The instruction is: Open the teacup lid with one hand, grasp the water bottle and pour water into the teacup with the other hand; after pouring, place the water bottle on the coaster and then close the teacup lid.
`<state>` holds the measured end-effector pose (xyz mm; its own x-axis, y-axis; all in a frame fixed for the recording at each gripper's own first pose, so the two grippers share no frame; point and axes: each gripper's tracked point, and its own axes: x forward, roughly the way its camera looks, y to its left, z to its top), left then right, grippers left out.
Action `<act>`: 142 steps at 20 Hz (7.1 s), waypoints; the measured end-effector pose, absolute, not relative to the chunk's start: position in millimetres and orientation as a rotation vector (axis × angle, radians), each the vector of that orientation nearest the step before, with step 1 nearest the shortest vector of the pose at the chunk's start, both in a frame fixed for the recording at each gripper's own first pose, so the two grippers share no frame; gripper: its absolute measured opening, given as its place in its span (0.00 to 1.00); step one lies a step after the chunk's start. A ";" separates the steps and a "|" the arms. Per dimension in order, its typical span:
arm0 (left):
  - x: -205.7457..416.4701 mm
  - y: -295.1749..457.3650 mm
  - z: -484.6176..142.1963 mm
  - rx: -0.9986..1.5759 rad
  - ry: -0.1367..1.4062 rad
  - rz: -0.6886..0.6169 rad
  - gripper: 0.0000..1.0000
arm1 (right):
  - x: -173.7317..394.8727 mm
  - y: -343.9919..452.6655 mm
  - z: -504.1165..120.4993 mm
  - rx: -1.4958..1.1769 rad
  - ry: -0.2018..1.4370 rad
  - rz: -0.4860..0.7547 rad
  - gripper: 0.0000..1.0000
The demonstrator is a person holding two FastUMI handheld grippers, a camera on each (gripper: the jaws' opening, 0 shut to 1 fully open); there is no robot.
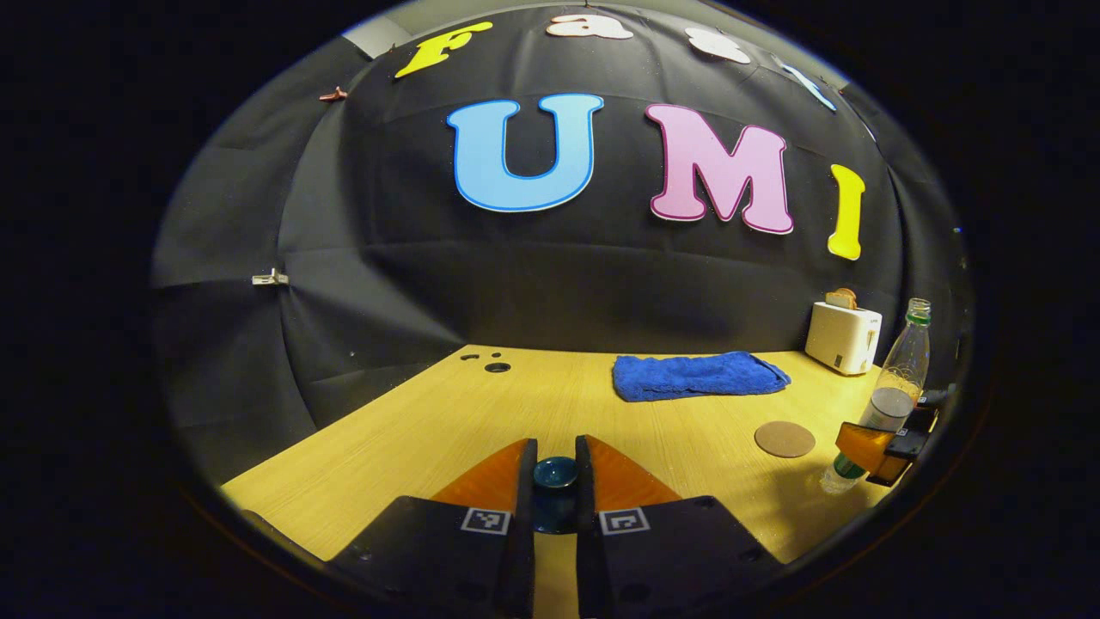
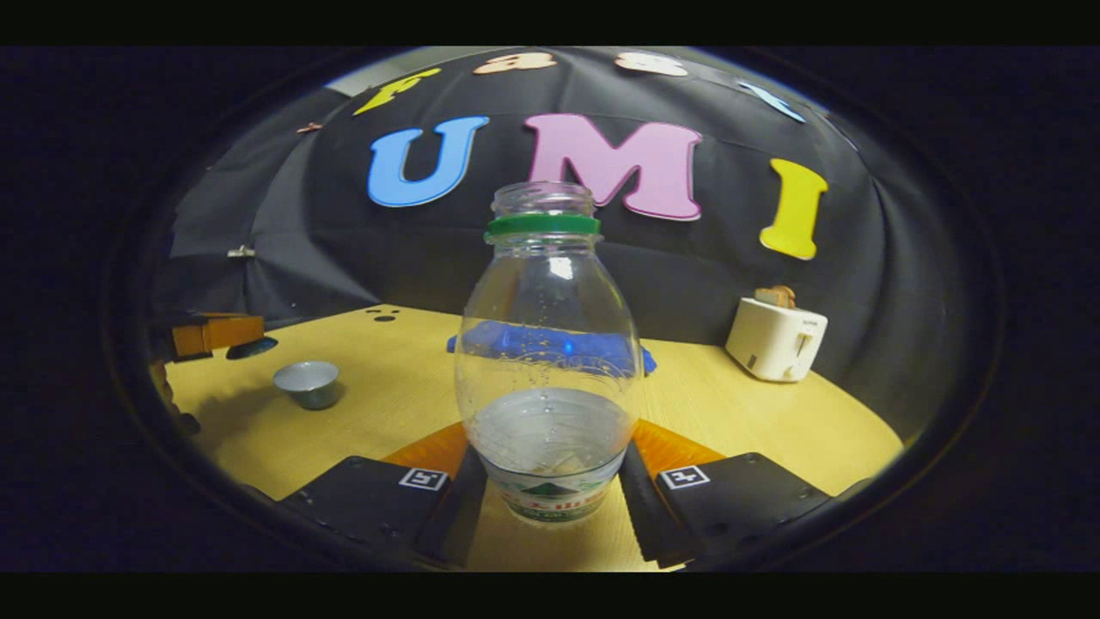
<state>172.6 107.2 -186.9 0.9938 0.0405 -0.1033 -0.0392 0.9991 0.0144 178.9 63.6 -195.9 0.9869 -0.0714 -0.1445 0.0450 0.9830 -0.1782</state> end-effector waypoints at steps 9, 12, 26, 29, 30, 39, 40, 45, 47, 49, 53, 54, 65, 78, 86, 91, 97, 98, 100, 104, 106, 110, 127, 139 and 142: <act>156.6 162.2 -161.1 0.001 0.079 0.091 0.23 | 229.8 90.0 -156.4 -0.619 0.081 -0.006 0.74; 156.0 183.8 -157.1 0.016 0.071 0.096 0.23 | 250.2 101.1 -158.3 -0.775 0.077 -0.009 0.74; 179.5 247.6 -183.6 -0.001 0.108 0.077 0.23 | 295.0 162.5 -186.9 -1.220 0.021 0.101 0.74; 185.0 246.6 -186.8 -0.001 0.108 0.061 0.23 | 296.6 165.3 -188.2 -1.296 -0.001 0.109 0.73; 185.9 246.7 -186.5 0.001 0.109 0.055 0.23 | 297.5 166.5 -190.3 -1.309 -0.002 0.113 0.74; 184.0 254.1 -196.5 -0.020 0.122 0.044 0.20 | 303.4 171.9 -188.7 -1.514 -0.067 0.143 0.73; 182.7 254.2 -198.0 -0.023 0.125 0.042 0.24 | 307.6 175.5 -187.4 -1.536 -0.080 0.150 0.74; 175.0 261.2 -208.1 -0.009 0.150 0.042 0.24 | 309.4 183.4 -193.1 -1.605 -0.105 0.182 0.70; 171.8 264.3 -210.2 -0.010 0.154 0.043 0.20 | 310.7 188.8 -198.9 -1.638 -0.122 0.198 0.73; 169.0 265.6 -212.4 -0.012 0.160 0.042 0.24 | 310.2 192.2 -201.0 -1.666 -0.142 0.211 0.73; 165.4 266.9 -216.0 -0.016 0.170 0.042 0.24 | 312.7 197.6 -206.0 -1.706 -0.162 0.230 0.73; 164.4 266.3 -217.5 -0.019 0.174 0.040 0.24 | 313.0 197.6 -206.4 -1.708 -0.165 0.230 0.73; 169.2 260.3 -215.0 -0.011 0.173 0.019 0.24 | 325.4 208.7 -188.8 -1.805 -0.273 0.225 0.73; 164.6 263.1 -217.2 -0.013 0.177 0.029 0.24 | 330.4 218.3 -168.6 -1.896 -0.408 0.220 0.73; 162.8 258.6 -213.6 -0.009 0.165 0.021 0.24 | 333.5 227.0 -156.2 -1.959 -0.493 0.229 0.73; 162.3 256.9 -212.4 -0.013 0.164 0.026 0.24 | 332.7 234.0 -152.0 -1.995 -0.551 0.246 0.73; 162.2 249.5 -208.6 -0.011 0.160 0.021 0.24 | 330.1 232.2 -138.8 -2.006 -0.586 0.232 0.73; 162.6 247.1 -209.1 -0.008 0.159 0.019 0.27 | 331.5 233.0 -138.1 -2.006 -0.587 0.231 0.73; 161.9 244.6 -208.2 -0.004 0.158 0.017 0.20 | 331.0 235.7 -139.7 -2.008 -0.593 0.236 0.73; 160.9 241.0 -208.0 -0.001 0.162 0.018 0.24 | 329.6 237.9 -143.2 -2.007 -0.595 0.255 0.73; 160.0 240.1 -207.7 -0.003 0.163 0.017 0.24 | 330.8 237.0 -141.8 -2.001 -0.595 0.252 0.73; 159.0 241.4 -206.7 0.004 0.162 0.020 0.27 | 331.2 237.5 -142.9 -2.010 -0.595 0.252 0.73; 150.3 236.4 -195.7 0.012 0.145 0.046 0.27 | 331.8 225.6 -137.4 -1.962 -0.540 0.237 0.73; 142.6 189.5 -170.7 -0.032 0.111 0.077 0.20 | 326.5 86.8 -103.5 -1.046 0.080 0.012 0.73; 143.9 174.4 -165.1 -0.042 0.099 0.084 0.23 | 328.8 49.7 -92.6 -0.845 0.137 -0.028 0.73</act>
<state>143.9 174.4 -165.1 0.9916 0.0822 -0.1001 -0.0863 0.9956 -0.0378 328.8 49.7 -92.6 0.9908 -0.0787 -0.1098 -0.0301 0.6641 -0.7471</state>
